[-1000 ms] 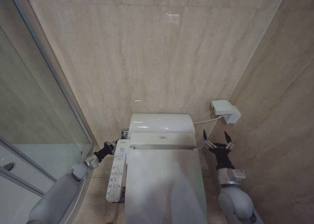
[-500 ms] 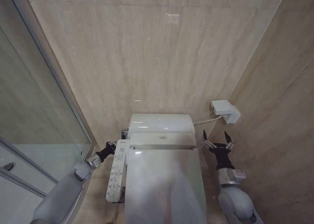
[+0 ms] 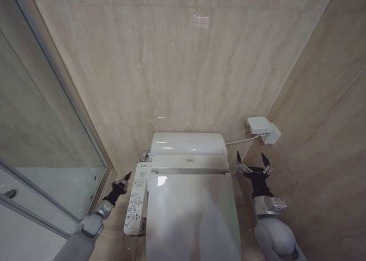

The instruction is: Open the toilet lid, clean the toilet bowl with a toilet brush, close the toilet lid, and flush.

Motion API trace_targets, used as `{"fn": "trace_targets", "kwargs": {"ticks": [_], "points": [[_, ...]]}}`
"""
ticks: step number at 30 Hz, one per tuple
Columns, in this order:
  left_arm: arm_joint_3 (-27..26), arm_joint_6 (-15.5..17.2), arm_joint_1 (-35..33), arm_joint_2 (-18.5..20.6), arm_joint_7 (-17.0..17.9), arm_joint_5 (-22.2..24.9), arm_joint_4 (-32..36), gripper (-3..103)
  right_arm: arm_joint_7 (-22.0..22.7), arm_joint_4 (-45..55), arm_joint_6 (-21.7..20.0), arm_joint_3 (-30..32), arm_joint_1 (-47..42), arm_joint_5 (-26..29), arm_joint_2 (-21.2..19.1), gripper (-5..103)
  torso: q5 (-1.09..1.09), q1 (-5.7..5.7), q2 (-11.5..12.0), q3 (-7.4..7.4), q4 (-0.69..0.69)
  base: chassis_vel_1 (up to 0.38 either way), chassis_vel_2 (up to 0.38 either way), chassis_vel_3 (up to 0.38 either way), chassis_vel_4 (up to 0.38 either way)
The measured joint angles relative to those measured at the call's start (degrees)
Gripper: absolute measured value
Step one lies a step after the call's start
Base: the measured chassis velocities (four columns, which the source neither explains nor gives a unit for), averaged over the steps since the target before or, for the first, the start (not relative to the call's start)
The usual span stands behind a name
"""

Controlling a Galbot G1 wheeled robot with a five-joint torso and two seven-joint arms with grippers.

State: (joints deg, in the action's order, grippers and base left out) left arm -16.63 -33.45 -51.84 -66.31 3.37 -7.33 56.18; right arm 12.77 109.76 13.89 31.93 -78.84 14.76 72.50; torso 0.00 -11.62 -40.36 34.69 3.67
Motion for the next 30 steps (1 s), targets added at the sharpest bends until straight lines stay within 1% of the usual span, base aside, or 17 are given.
{"fn": "trace_targets", "kwargs": {"ticks": [1,3,4,6,8,9,10,11,13,14,16,17,18,19,25,26,30], "points": [[-0.4,2.7,-0.9,-0.4,3.6,3.1,2.8,0,0.0,0.0,0.0,0.0,0.0,0.0,0.0,100,0.0,0.0,0.0,0.0,0.01,0.0,0.0,0.0,0.0],[-1.1,6.3,-2.0,-0.9,9.7,6.6,6.9,-3,0.0,0.0,0.0,0.0,0.0,0.0,0.0,100,0.01,0.0,0.0,0.0,0.02,0.0,0.0,0.0,0.0],[-1.1,6.3,-2.0,-0.9,9.7,6.6,6.9,-3,0.0,0.0,0.0,0.0,0.0,0.0,0.0,100,0.01,0.0,0.0,0.0,0.02,0.0,0.0,0.0,0.0],[-2.2,8.5,-2.5,-1.6,13.7,7.6,10.5,-3,0.0,0.0,0.0,0.0,0.0,0.0,0.0,100,0.01,0.0,0.0,0.0,0.02,0.0,0.0,0.0,0.0],[-4.2,12.5,-3.6,-2.1,15.4,8.3,15.1,-3,0.0,0.0,0.0,0.0,0.0,0.0,0.0,100,0.01,0.0,0.0,0.0,0.02,0.0,0.0,0.0,0.0],[-4.2,12.5,-3.6,-2.1,15.4,8.3,15.1,-3,0.0,0.0,0.0,0.0,0.0,0.0,0.0,100,0.01,0.0,0.0,0.0,0.02,0.0,0.0,0.0,0.0],[-5.1,14.7,-4.6,-2.3,15.7,9.8,18.4,-3,0.0,0.0,0.0,0.0,0.0,0.0,0.0,100,0.0,-0.01,0.0,0.0,-0.01,0.0,0.0,0.0,0.0],[-6.0,16.7,-5.6,-2.5,15.7,11.3,22.2,24,0.0,0.0,0.0,0.0,0.0,0.0,0.0,100,0.0,-0.01,0.0,0.0,0.02,0.0,0.0,0.0,0.0],[-7.6,20.2,-8.2,-2.8,15.7,13.0,29.2,24,0.0,0.0,0.0,0.0,0.0,0.0,0.0,100,0.02,0.0,0.0,0.0,-0.02,0.0,0.0,0.0,0.0],[-7.6,20.2,-8.2,-2.8,15.7,13.0,29.2,24,0.0,0.0,0.0,0.0,0.0,0.0,0.0,100,0.02,0.0,0.0,0.0,-0.02,0.0,0.0,0.0,0.0],[-8.2,21.8,-10.1,-3.0,15.6,13.4,34.3,24,0.0,0.0,0.0,0.0,0.0,0.0,0.0,100,0.0,0.0,0.0,-0.01,0.02,0.0,0.0,0.0,0.0],[-8.5,22.6,-11.7,-3.0,15.4,13.3,37.2,24,0.0,0.0,0.0,0.0,0.0,0.0,0.0,100,0.02,0.0,0.0,-0.01,0.0,0.0,0.0,0.0,0.0],[-8.5,22.6,-11.7,-3.0,15.4,13.3,37.2,24,0.0,0.0,0.0,0.0,0.0,0.0,0.0,100,0.02,0.0,0.0,-0.01,0.0,0.0,0.0,0.0,0.0],[-8.9,23.0,-13.2,-3.0,15.3,13.1,39.9,51,0.0,0.0,0.0,0.0,0.0,0.0,0.0,100,0.01,0.0,0.0,0.0,0.0,0.0,0.0,0.0,0.0],[-11.4,23.9,-19.7,-3.9,14.6,11.9,49.9,51,0.0,0.0,0.0,0.0,0.0,0.0,0.0,100,-0.01,0.0,0.0,-0.01,0.01,0.0,0.0,0.0,0.0],[-11.9,23.7,-20.9,-4.1,14.2,12.5,51.7,78,0.0,0.0,0.0,0.0,0.0,0.0,0.0,100,0.02,0.0,0.0,-0.01,0.0,0.0,0.0,0.0,0.0],[-14.2,22.9,-24.9,-5.9,12.5,16.2,57.1,78,0.0,0.0,0.0,0.0,0.0,0.0,0.0,100,0.02,0.0,0.0,-0.01,0.01,0.0,0.0,0.0,0.0]]}}
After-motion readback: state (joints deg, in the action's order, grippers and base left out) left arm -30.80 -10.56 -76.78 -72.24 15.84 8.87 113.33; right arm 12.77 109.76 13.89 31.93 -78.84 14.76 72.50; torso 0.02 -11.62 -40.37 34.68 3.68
